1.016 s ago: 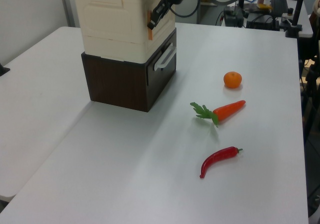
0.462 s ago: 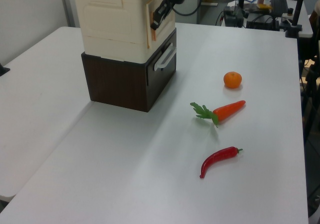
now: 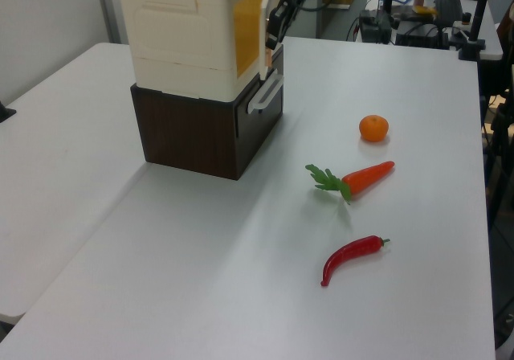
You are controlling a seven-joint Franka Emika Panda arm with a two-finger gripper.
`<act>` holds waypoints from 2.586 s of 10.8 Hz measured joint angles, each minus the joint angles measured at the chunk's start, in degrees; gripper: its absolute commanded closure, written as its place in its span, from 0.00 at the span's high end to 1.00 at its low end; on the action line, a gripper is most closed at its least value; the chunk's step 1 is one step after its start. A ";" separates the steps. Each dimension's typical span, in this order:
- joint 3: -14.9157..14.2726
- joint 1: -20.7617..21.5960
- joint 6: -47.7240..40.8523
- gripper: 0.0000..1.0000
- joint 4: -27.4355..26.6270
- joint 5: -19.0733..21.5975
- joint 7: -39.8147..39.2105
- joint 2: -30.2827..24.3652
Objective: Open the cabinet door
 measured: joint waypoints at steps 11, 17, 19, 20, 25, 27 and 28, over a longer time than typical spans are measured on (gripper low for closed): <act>0.31 -0.24 2.00 1.00 3.21 0.00 0.13 -6.11; 1.39 -0.35 0.13 1.00 2.08 -0.05 0.15 -1.97; 0.73 -0.65 -6.94 1.00 2.15 -0.11 -1.41 -2.65; 0.63 -1.19 -10.17 1.00 2.16 -0.11 -2.79 -3.29; 0.60 -2.55 -18.98 1.00 2.12 -0.11 -4.58 -4.72; 0.58 -4.00 -22.84 1.00 1.50 -0.09 -5.59 -5.05; 0.58 -4.92 -23.80 1.00 -0.32 0.05 -7.43 -5.71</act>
